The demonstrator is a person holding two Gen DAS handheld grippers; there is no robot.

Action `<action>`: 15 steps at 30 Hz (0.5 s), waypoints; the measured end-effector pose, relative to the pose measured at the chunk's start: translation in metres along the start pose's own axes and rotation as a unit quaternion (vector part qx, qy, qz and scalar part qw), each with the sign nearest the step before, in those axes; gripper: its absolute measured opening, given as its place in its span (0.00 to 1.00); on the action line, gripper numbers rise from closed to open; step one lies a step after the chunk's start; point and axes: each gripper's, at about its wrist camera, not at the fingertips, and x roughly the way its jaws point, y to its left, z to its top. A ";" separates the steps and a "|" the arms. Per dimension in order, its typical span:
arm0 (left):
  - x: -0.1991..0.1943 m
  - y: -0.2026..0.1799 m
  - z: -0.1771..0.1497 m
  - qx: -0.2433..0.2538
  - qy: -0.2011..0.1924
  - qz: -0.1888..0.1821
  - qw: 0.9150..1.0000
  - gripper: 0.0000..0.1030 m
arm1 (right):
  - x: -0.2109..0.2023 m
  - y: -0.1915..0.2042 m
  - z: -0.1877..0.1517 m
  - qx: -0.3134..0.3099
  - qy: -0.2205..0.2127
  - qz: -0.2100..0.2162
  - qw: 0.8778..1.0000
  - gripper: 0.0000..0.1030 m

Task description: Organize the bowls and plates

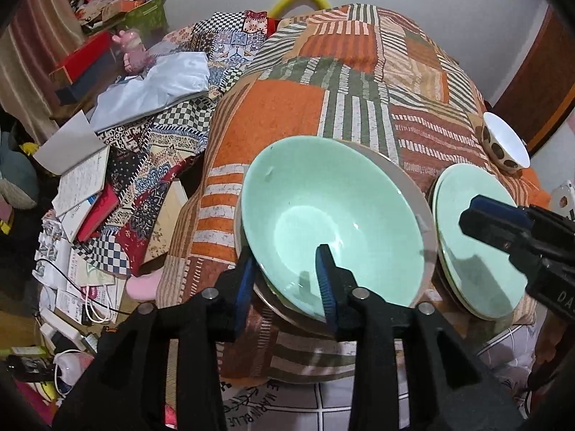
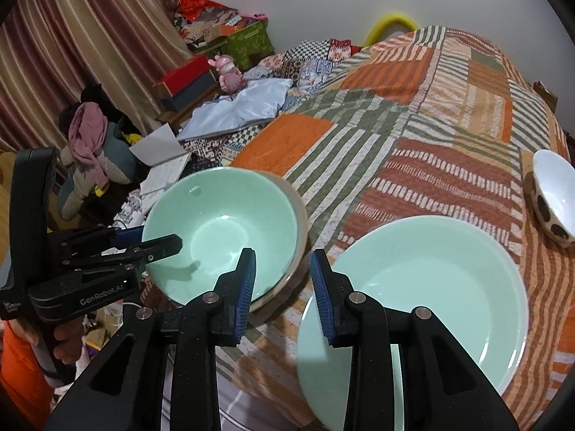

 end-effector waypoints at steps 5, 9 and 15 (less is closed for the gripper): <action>-0.022 -0.005 0.004 0.004 -0.033 0.013 0.999 0.46 | -0.015 -0.011 0.001 0.000 -0.018 -0.006 1.000 0.29; -0.043 -0.016 0.012 0.003 -0.063 0.007 0.998 0.51 | -0.030 -0.023 0.001 0.001 -0.036 -0.015 0.999 0.33; -0.064 -0.052 0.025 0.013 -0.109 -0.007 0.994 0.60 | -0.058 -0.047 0.001 0.011 -0.068 -0.042 0.997 0.44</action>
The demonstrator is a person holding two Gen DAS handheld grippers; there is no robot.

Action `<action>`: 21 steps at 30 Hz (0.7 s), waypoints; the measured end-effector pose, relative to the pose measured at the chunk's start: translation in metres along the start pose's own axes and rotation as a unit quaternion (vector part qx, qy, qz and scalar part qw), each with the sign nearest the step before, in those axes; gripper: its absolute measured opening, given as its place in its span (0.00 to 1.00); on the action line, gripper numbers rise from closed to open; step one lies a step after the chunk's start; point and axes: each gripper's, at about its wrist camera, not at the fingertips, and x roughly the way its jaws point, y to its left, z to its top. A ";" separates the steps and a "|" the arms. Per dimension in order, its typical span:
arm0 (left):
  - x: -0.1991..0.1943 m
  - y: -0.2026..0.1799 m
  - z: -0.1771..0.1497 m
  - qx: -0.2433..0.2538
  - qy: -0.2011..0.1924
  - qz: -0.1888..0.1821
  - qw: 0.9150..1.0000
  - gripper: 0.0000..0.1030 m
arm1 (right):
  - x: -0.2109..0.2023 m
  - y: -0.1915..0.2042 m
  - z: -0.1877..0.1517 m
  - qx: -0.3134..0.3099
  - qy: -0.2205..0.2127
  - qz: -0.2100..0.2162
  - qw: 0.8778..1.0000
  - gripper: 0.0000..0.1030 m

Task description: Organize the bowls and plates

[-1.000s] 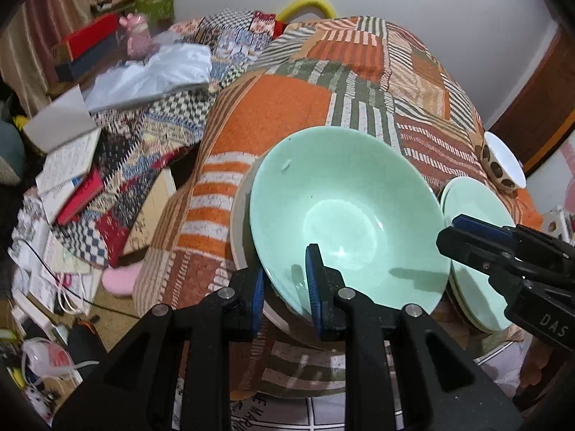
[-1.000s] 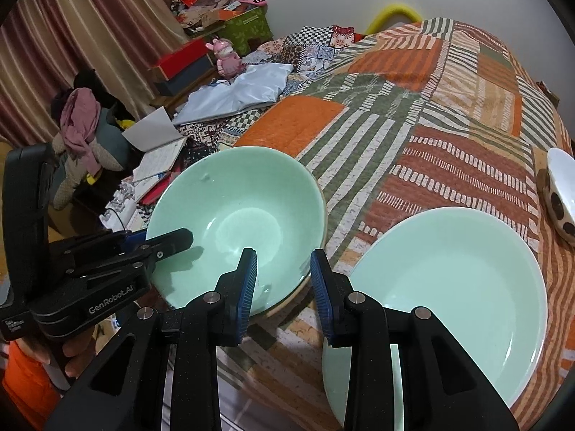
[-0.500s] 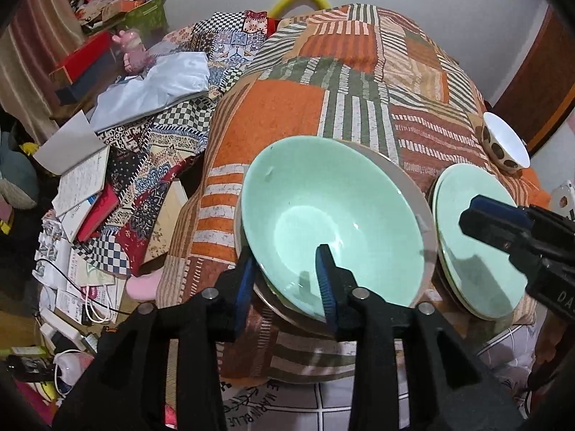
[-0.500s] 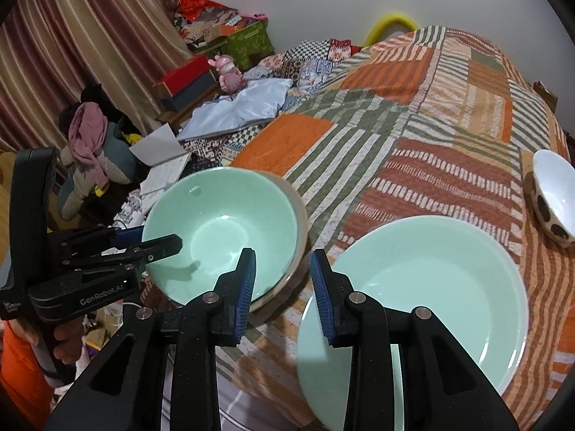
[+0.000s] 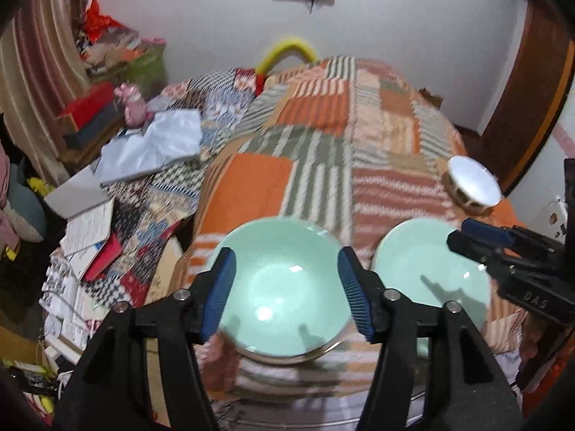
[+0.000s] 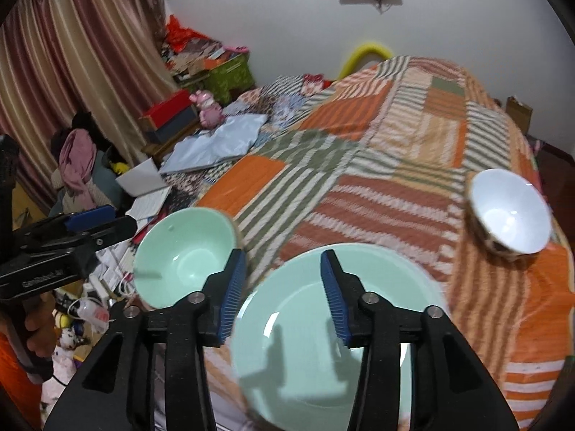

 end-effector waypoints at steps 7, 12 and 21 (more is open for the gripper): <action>0.001 -0.052 0.020 0.020 -0.022 -0.040 0.999 0.64 | -0.026 -0.040 0.005 0.019 -0.026 -0.038 0.999 0.45; 0.012 -0.087 0.034 0.035 -0.025 -0.059 0.997 0.68 | -0.044 -0.072 0.006 0.041 -0.043 -0.065 0.996 0.46; 0.046 -0.146 0.063 0.070 -0.017 -0.080 0.994 0.70 | -0.061 -0.127 0.008 0.075 -0.053 -0.108 0.990 0.46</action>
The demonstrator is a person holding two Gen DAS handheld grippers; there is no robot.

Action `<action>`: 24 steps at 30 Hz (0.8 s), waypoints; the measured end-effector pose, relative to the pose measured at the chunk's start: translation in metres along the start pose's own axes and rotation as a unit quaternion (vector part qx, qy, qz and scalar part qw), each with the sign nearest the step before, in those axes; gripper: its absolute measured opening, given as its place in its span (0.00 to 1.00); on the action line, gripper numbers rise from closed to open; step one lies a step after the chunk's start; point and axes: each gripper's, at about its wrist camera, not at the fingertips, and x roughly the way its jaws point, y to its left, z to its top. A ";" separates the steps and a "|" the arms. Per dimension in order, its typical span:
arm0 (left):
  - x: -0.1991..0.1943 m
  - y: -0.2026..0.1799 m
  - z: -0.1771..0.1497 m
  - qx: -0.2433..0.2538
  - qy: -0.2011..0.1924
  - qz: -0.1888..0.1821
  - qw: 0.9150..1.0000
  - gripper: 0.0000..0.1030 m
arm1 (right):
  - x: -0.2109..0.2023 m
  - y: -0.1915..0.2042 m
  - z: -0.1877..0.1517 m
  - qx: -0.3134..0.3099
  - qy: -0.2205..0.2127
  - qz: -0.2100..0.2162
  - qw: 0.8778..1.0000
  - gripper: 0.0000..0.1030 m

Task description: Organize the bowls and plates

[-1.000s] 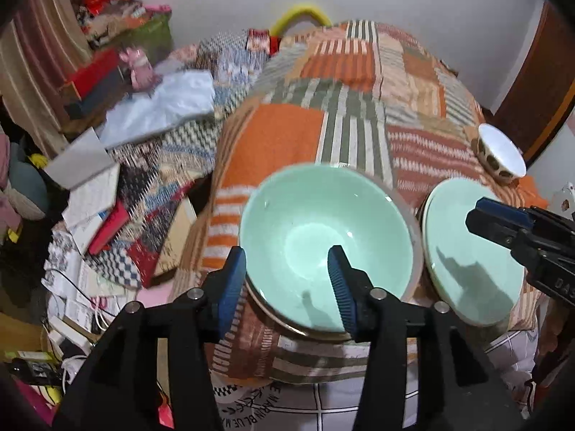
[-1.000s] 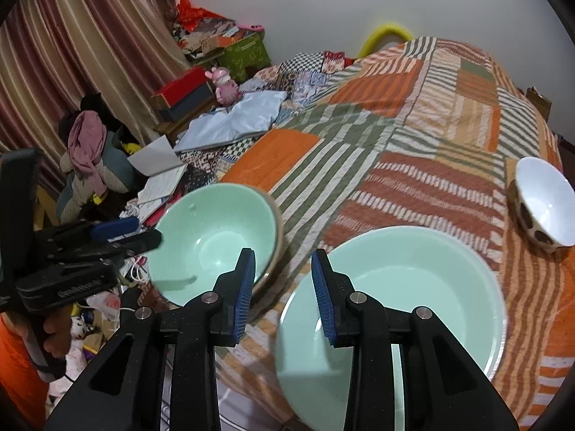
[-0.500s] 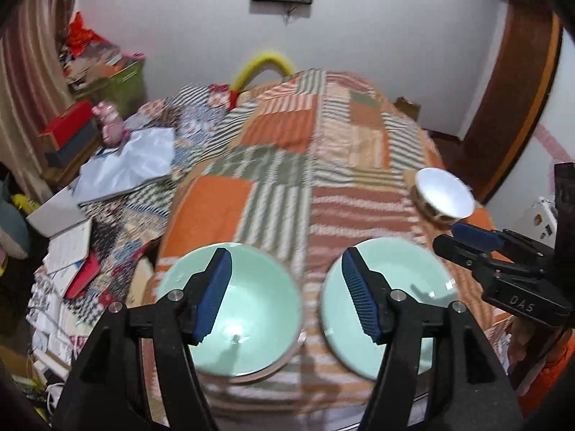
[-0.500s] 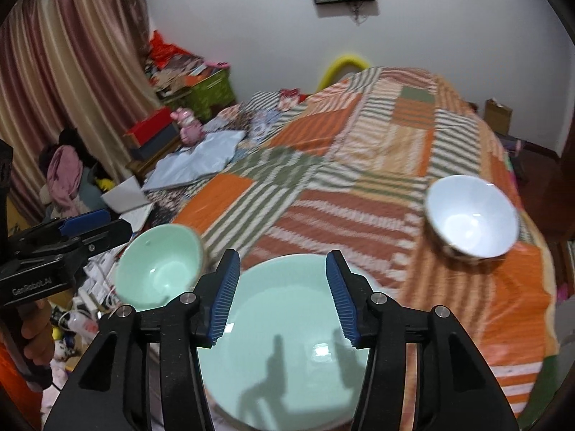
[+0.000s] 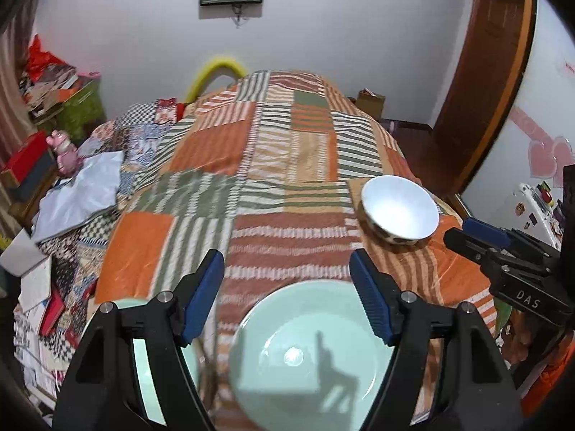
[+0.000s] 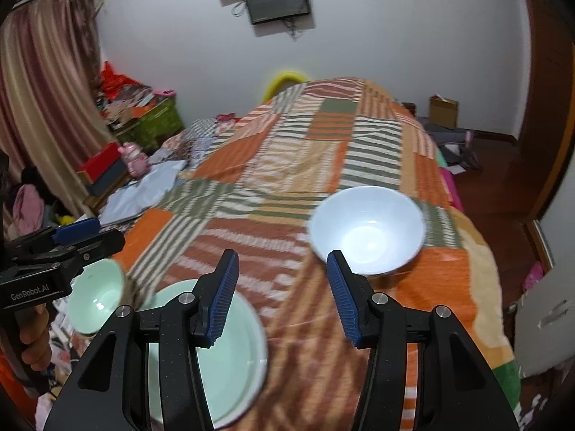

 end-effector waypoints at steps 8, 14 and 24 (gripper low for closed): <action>0.050 -0.033 0.022 0.029 0.022 -0.013 0.999 0.70 | 0.014 -0.044 0.000 0.033 0.015 -0.033 0.999 0.46; 0.092 -0.050 0.032 0.033 0.054 -0.034 0.997 0.70 | 0.031 -0.072 -0.004 0.060 0.032 -0.046 0.997 0.46; 0.155 -0.079 0.038 0.064 0.095 -0.057 0.992 0.70 | 0.067 -0.100 -0.004 0.079 0.056 -0.054 0.994 0.46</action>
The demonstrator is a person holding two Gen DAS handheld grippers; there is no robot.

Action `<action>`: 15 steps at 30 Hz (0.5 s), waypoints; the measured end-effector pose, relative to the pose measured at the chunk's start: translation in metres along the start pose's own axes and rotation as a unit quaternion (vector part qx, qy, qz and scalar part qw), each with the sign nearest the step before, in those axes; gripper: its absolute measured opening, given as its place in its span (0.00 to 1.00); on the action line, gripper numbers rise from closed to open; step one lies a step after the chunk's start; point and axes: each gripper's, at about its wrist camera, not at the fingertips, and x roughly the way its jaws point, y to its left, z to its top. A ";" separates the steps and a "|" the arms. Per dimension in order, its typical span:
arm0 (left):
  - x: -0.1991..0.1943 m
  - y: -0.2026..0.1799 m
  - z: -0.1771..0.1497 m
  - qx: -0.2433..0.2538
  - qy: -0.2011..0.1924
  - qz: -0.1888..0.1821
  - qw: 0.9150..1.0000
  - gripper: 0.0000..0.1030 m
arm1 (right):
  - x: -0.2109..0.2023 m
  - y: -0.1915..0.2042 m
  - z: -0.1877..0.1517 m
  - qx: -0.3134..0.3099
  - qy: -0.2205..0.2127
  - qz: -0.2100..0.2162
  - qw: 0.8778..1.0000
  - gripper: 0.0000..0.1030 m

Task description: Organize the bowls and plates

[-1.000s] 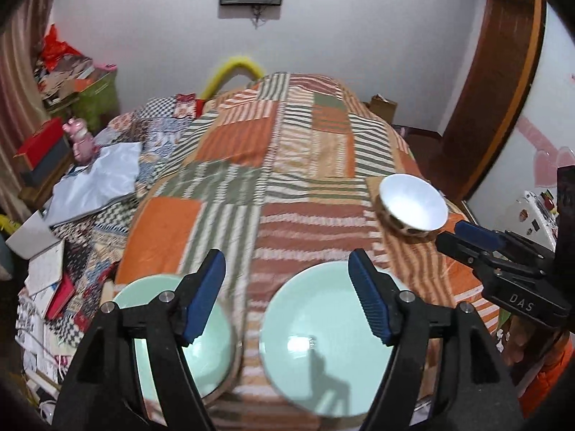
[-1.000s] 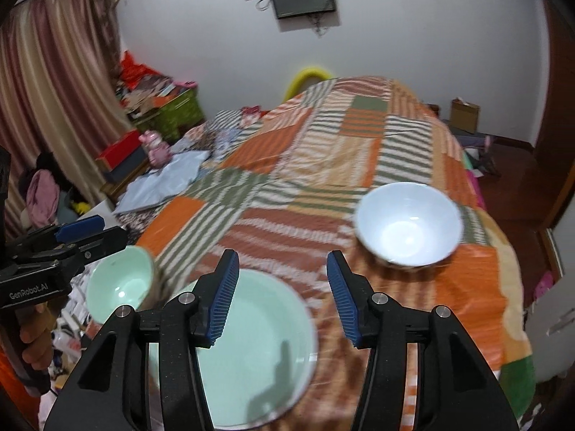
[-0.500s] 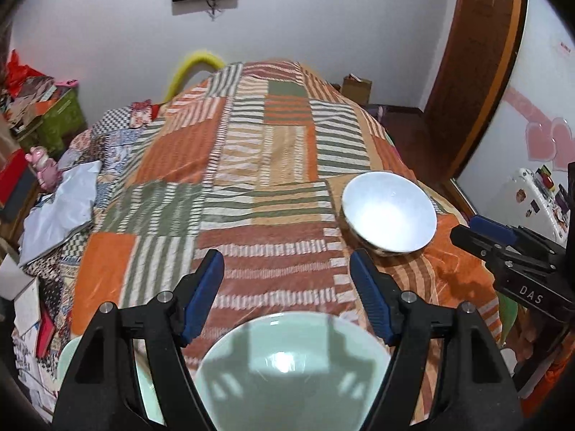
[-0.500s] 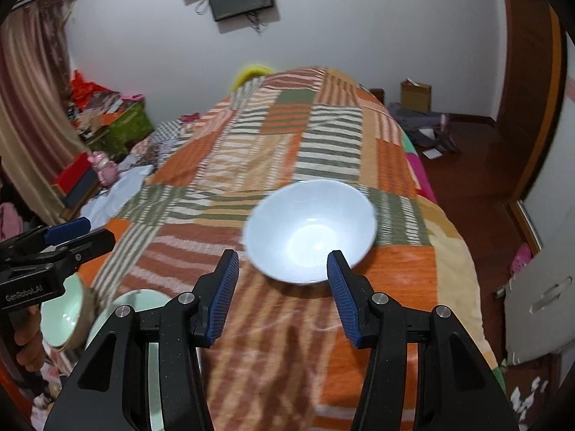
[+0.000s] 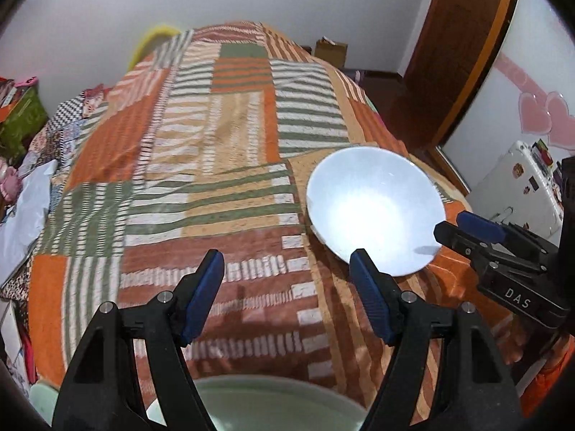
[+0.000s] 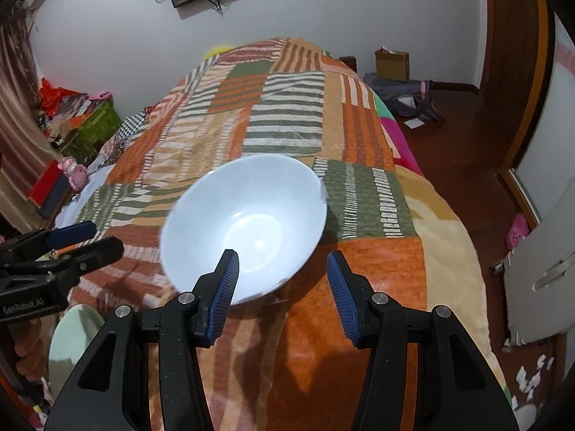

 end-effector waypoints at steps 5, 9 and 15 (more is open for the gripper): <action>0.024 -0.004 0.007 0.004 0.011 -0.018 1.000 0.66 | 0.012 -0.008 0.003 0.007 0.005 0.002 1.000 0.37; 0.043 -0.006 0.013 -0.002 0.031 -0.041 0.999 0.54 | 0.018 -0.012 0.007 0.008 0.008 0.006 1.000 0.31; 0.065 -0.009 0.015 -0.001 0.050 -0.044 0.998 0.41 | 0.027 -0.014 0.009 0.007 0.019 0.010 1.000 0.26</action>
